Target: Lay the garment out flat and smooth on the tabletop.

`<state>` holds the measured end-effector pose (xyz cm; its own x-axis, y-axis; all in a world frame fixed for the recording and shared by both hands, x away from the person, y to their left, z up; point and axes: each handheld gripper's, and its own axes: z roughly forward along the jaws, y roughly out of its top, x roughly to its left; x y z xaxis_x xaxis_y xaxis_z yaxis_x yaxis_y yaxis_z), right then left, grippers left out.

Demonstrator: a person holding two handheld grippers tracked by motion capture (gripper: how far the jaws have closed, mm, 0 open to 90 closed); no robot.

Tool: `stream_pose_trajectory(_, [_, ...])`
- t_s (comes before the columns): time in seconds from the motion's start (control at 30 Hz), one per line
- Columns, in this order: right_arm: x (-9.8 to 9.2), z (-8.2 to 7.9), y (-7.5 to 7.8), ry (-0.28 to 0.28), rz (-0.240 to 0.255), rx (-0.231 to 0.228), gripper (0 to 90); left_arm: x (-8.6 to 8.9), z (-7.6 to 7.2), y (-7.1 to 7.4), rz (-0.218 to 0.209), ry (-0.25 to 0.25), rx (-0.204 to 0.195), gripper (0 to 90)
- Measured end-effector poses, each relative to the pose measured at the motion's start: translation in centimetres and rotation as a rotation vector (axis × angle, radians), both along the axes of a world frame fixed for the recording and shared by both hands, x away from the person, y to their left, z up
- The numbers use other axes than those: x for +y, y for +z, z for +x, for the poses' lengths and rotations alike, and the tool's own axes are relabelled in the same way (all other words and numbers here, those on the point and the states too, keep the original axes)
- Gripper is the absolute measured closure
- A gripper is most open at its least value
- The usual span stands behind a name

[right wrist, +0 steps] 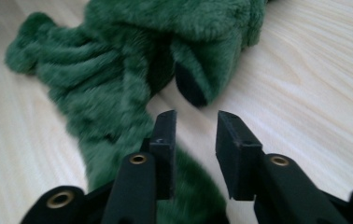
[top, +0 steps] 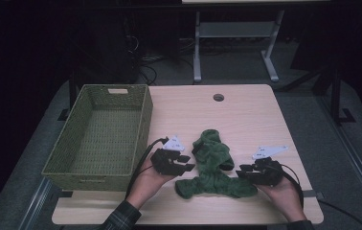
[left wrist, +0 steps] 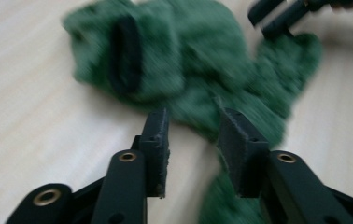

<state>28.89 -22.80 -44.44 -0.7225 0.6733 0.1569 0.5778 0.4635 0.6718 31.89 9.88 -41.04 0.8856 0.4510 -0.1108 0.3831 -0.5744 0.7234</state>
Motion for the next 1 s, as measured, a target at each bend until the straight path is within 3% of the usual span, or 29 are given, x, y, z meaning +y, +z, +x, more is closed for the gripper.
stream_pose_trajectory(0.07, [0.3,0.6,-0.3,0.001,0.006,0.012,65.5,-0.6,1.6,0.0,0.003,0.008,-0.006,59.3])
stream_pose_trajectory(0.17, [0.5,1.0,-0.6,-0.004,0.014,0.025,63.6,-1.1,2.6,-0.1,-0.008,0.011,-0.002,58.3])
stream_pose_trajectory(0.6, [1.9,2.5,-2.0,0.015,0.018,0.059,65.8,-3.2,4.9,-0.8,-0.025,-0.005,0.013,58.2])
stream_pose_trajectory(0.63, [2.0,2.6,-2.1,0.015,0.011,0.064,69.5,-3.3,5.1,-0.8,-0.030,-0.008,0.016,60.5])
stream_pose_trajectory(0.7, [2.1,2.7,-2.1,0.014,0.010,0.059,77.9,-3.4,5.1,-0.9,-0.022,-0.028,0.009,73.3])
stream_pose_trajectory(0.77, [2.2,2.7,-1.8,0.017,-0.006,0.052,80.9,-3.3,5.2,-0.9,-0.027,-0.034,0.015,83.3])
stream_pose_trajectory(1.0, [1.2,3.3,0.1,0.000,-0.018,0.003,81.9,-1.6,5.1,0.9,-0.089,0.005,-0.004,86.0])
